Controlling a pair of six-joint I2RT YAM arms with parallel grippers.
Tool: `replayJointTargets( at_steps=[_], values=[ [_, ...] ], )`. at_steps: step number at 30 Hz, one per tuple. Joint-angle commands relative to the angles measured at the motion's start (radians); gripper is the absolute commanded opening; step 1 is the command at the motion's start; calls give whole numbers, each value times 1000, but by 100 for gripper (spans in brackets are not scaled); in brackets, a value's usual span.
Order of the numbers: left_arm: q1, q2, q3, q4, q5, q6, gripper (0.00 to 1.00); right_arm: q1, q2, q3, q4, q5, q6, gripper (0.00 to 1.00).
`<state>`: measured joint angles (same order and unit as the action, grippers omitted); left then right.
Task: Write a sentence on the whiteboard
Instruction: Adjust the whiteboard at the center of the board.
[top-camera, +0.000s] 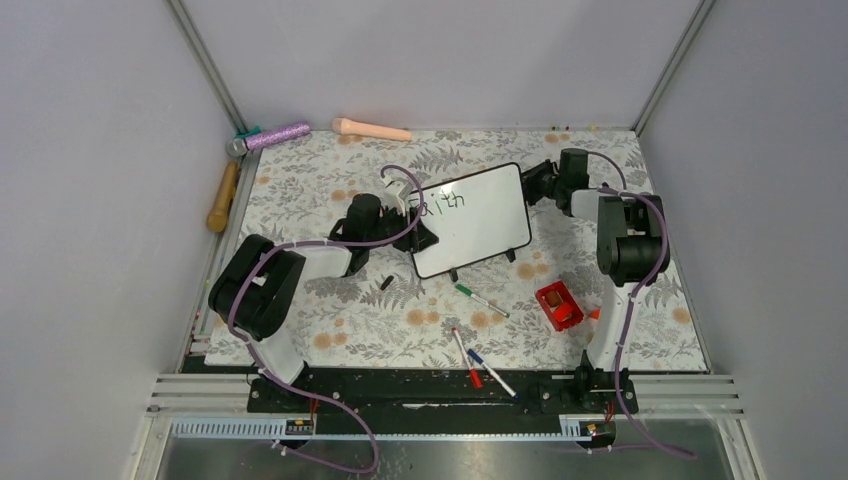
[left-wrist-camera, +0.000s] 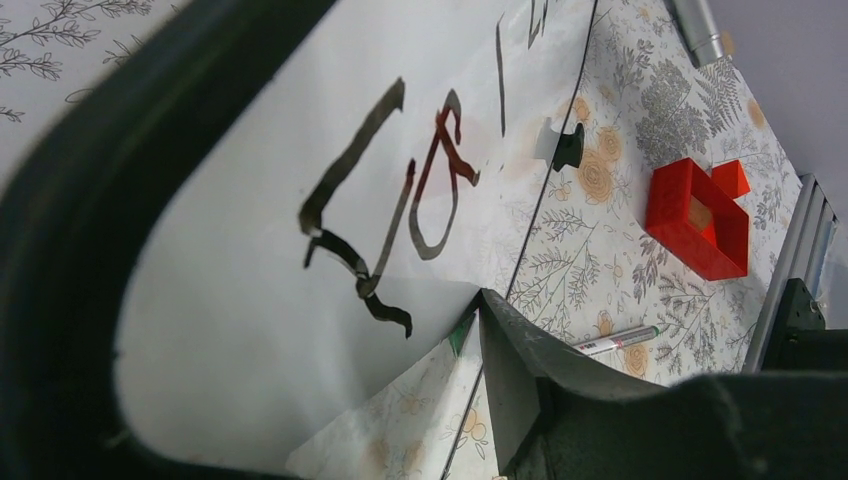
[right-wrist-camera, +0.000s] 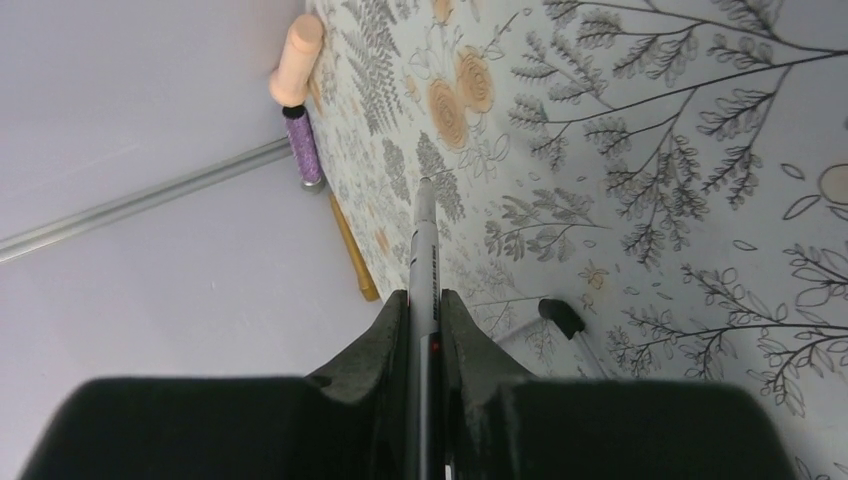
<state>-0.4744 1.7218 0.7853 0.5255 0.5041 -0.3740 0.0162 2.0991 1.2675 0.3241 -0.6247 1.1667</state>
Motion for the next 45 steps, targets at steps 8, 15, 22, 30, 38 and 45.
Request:
replayJointTargets(
  at_steps=[8,15,22,30,38,45],
  values=[
    [-19,-17,43,-21,1,57,44,32,-71,-112,73,114,93,0],
    [-27,-19,54,-52,-14,82,44,31,-164,-207,90,106,107,0],
    [-29,-20,63,-80,-31,100,44,30,-232,-318,126,153,131,0],
    [-28,-16,80,-120,-45,127,44,30,-254,-464,245,213,189,0],
    [-27,4,104,-141,-47,139,48,30,-325,-587,299,285,199,0],
    [-27,5,105,-143,-63,135,63,25,-362,-630,294,357,211,0]
  ],
)
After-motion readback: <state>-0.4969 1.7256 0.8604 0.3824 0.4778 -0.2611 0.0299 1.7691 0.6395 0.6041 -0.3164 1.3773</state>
